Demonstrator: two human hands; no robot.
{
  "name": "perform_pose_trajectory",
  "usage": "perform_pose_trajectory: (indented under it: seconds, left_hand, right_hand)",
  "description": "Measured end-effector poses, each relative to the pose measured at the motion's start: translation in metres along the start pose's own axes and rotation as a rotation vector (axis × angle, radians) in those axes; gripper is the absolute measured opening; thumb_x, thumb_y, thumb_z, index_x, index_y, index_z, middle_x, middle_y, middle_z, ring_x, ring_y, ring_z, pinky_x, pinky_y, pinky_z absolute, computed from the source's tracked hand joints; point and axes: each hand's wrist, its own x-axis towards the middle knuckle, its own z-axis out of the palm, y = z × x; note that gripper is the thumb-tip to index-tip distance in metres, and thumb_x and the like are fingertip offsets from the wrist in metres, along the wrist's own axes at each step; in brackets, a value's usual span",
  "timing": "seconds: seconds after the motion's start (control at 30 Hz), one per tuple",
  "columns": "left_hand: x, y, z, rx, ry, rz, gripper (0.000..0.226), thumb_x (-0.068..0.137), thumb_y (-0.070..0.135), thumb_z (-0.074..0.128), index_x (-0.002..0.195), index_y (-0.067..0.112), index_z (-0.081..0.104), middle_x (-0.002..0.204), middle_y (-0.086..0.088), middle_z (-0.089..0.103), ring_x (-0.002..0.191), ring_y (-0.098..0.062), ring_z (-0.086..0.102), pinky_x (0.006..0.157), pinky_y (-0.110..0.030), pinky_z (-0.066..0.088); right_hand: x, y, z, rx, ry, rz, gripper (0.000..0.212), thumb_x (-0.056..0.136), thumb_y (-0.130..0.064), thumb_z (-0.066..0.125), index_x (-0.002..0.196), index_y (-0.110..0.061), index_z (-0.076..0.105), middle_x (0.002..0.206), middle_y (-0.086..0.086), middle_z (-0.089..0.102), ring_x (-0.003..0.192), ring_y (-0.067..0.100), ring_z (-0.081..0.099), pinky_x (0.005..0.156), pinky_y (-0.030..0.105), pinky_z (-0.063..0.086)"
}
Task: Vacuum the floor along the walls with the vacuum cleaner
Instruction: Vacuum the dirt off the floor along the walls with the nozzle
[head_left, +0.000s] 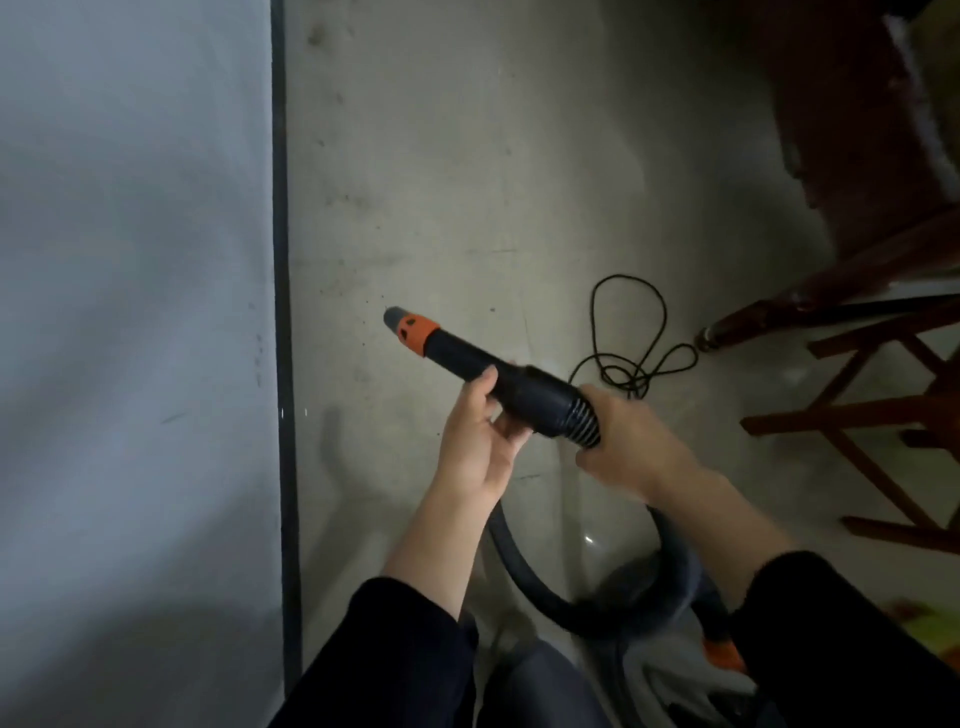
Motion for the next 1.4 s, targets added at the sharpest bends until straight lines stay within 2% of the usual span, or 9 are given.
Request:
perform_pose_trajectory:
  seconds: [0.13, 0.3, 0.5, 0.6, 0.7, 0.83, 0.93, 1.1, 1.4]
  left_hand:
    - [0.042, -0.023, -0.061, 0.130, 0.100, -0.143, 0.035, 0.099, 0.024, 0.050, 0.126, 0.002, 0.054, 0.105, -0.014, 0.072, 0.094, -0.021, 0.071, 0.076, -0.032, 0.059]
    - [0.098, -0.060, -0.134, 0.192, 0.269, -0.316, 0.034, 0.099, 0.023, 0.052, 0.126, 0.003, 0.057, 0.102, -0.012, 0.075, 0.094, -0.022, 0.071, 0.075, -0.035, 0.056]
    - [0.164, -0.108, -0.191, 0.340, 0.305, -0.450, 0.032, 0.095, 0.030, 0.059, 0.117, 0.008, 0.064, 0.103, -0.008, 0.075, 0.097, -0.023, 0.070, 0.074, -0.032, 0.054]
    - [0.187, -0.130, -0.211, 0.433, 0.353, -0.474, 0.034, 0.091, 0.036, 0.064, 0.113, 0.010, 0.068, 0.106, -0.008, 0.074, 0.108, -0.029, 0.065, 0.086, -0.035, 0.050]
    - [0.199, -0.136, -0.220, 0.437, 0.363, -0.460, 0.035, 0.089, 0.036, 0.065, 0.115, 0.012, 0.068, 0.108, -0.006, 0.074, 0.110, -0.025, 0.064, 0.096, -0.038, 0.048]
    - [0.212, -0.129, -0.223, 0.391, 0.372, -0.441, 0.031, 0.092, 0.034, 0.061, 0.114, 0.013, 0.067, 0.109, -0.004, 0.074, 0.108, -0.020, 0.065, 0.085, -0.032, 0.051]
    - [0.224, -0.120, -0.222, 0.362, 0.355, -0.434, 0.035, 0.093, 0.034, 0.060, 0.117, 0.011, 0.066, 0.110, -0.005, 0.074, 0.111, -0.022, 0.064, 0.099, -0.038, 0.050]
    - [0.238, -0.106, -0.213, 0.353, 0.355, -0.437, 0.030, 0.095, 0.032, 0.058, 0.114, 0.010, 0.065, 0.106, -0.002, 0.074, 0.099, -0.012, 0.065, 0.068, -0.019, 0.050]
    - [0.250, -0.106, -0.218, 0.331, 0.360, -0.462, 0.033, 0.096, 0.032, 0.055, 0.118, 0.009, 0.063, 0.106, -0.003, 0.074, 0.095, -0.011, 0.066, 0.070, -0.020, 0.050]
  right_hand:
    - [0.017, 0.017, 0.082, 0.118, -0.116, 0.147, 0.051, 0.082, -0.012, 0.064, 0.128, -0.023, 0.045, 0.100, 0.002, 0.064, 0.092, 0.023, 0.063, 0.078, 0.034, 0.053]
    - [0.046, 0.044, 0.172, 0.211, -0.225, 0.218, 0.027, 0.083, -0.018, 0.062, 0.101, -0.021, 0.042, 0.080, -0.001, 0.059, 0.074, 0.023, 0.060, 0.068, 0.038, 0.053]
    - [0.105, 0.076, 0.235, 0.346, -0.261, 0.133, 0.059, 0.079, -0.044, 0.072, 0.125, -0.036, 0.036, 0.108, -0.011, 0.061, 0.094, 0.012, 0.061, 0.073, 0.026, 0.049]
    - [0.129, 0.081, 0.261, 0.426, -0.230, 0.168, 0.045, 0.079, -0.046, 0.070, 0.115, -0.030, 0.047, 0.101, -0.007, 0.059, 0.089, 0.010, 0.060, 0.075, 0.031, 0.052]
    - [0.140, 0.086, 0.276, 0.424, -0.225, 0.161, 0.040, 0.083, -0.041, 0.068, 0.116, -0.026, 0.049, 0.101, -0.006, 0.057, 0.087, 0.008, 0.057, 0.068, 0.020, 0.047]
    - [0.154, 0.085, 0.277, 0.461, -0.192, 0.121, 0.035, 0.082, -0.036, 0.071, 0.109, -0.027, 0.051, 0.096, -0.009, 0.059, 0.083, 0.003, 0.057, 0.061, 0.013, 0.039]
    - [0.168, 0.081, 0.276, 0.470, -0.142, 0.152, 0.035, 0.078, -0.033, 0.074, 0.102, -0.026, 0.048, 0.090, -0.007, 0.060, 0.080, 0.006, 0.058, 0.061, 0.016, 0.044]
    - [0.180, 0.078, 0.282, 0.424, -0.057, 0.126, 0.032, 0.077, -0.028, 0.074, 0.102, -0.017, 0.056, 0.093, -0.002, 0.055, 0.079, 0.010, 0.056, 0.065, 0.020, 0.048]
    - [0.179, 0.082, 0.290, 0.402, 0.043, 0.112, 0.047, 0.079, -0.035, 0.076, 0.117, -0.020, 0.053, 0.103, -0.006, 0.057, 0.089, 0.012, 0.059, 0.074, 0.032, 0.054]
